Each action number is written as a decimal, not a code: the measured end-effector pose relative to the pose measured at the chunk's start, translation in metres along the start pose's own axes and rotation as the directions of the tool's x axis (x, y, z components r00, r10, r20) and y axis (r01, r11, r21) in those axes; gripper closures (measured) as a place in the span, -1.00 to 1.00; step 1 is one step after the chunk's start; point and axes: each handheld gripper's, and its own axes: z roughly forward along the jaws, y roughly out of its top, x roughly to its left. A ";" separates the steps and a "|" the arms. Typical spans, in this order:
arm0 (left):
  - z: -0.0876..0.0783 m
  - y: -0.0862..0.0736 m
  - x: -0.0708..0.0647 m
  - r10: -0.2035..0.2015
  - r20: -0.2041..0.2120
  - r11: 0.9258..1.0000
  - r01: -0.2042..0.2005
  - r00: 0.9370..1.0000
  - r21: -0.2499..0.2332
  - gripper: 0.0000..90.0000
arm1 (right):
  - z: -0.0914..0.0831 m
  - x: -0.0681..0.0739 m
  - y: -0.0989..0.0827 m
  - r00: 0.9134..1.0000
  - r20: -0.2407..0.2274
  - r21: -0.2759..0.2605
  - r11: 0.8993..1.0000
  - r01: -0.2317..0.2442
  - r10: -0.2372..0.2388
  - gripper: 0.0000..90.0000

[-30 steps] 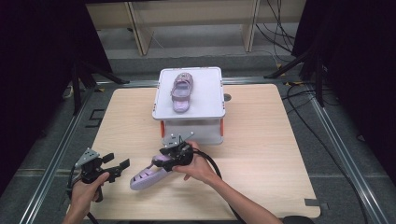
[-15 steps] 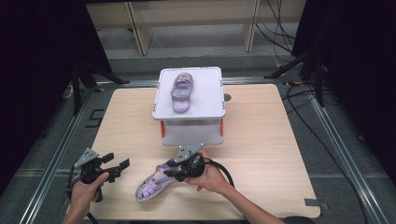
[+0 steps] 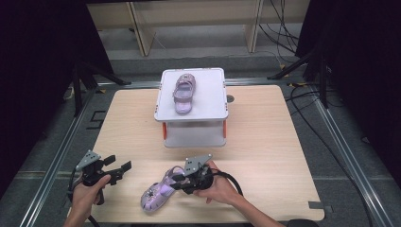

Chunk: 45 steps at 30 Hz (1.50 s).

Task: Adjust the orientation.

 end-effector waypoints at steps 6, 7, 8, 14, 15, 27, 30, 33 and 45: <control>0.000 0.000 0.000 0.005 0.005 1.000 -0.005 1.000 -0.004 -0.63 | 0.002 0.014 0.001 0.998 -0.023 0.002 0.999 -0.054 0.054 0.76; 0.000 0.000 0.000 0.006 0.005 1.000 -0.006 1.000 -0.004 -0.63 | 0.001 0.019 0.001 0.991 -0.050 0.004 0.993 -0.121 0.121 0.70; 0.000 0.001 0.000 0.010 0.004 1.000 -0.010 1.000 -0.001 -0.63 | 0.001 0.021 0.001 0.988 -0.057 0.005 0.990 -0.144 0.144 0.66; 0.000 0.001 0.001 0.031 0.000 0.999 -0.031 1.000 0.007 -0.63 | -0.004 0.017 0.006 0.997 -0.015 -0.047 0.996 -0.079 0.079 0.55; 0.001 0.000 0.001 0.016 0.004 1.000 -0.016 1.000 -0.001 -0.63 | -0.006 0.016 0.006 0.998 0.000 -0.047 0.997 -0.068 0.069 0.53; -0.002 0.000 -0.001 -0.006 -0.018 1.000 0.006 1.000 0.022 -0.63 | 0.007 -0.005 0.010 0.995 0.090 0.019 0.999 0.048 -0.050 0.31; 0.001 0.000 0.001 0.005 0.005 1.000 -0.005 1.000 0.002 -0.63 | 0.008 -0.006 0.010 0.996 0.075 0.029 0.998 0.048 -0.050 0.34; -0.001 0.000 -0.001 -0.001 -0.014 1.000 0.002 1.000 0.024 -0.63 | 0.007 -0.007 0.010 0.993 0.068 0.056 0.994 0.092 -0.095 0.33; 0.000 -0.001 0.000 0.001 -0.022 0.999 0.000 1.000 0.038 -0.63 | 0.016 -0.010 0.012 0.993 0.047 0.072 0.992 0.106 -0.110 0.23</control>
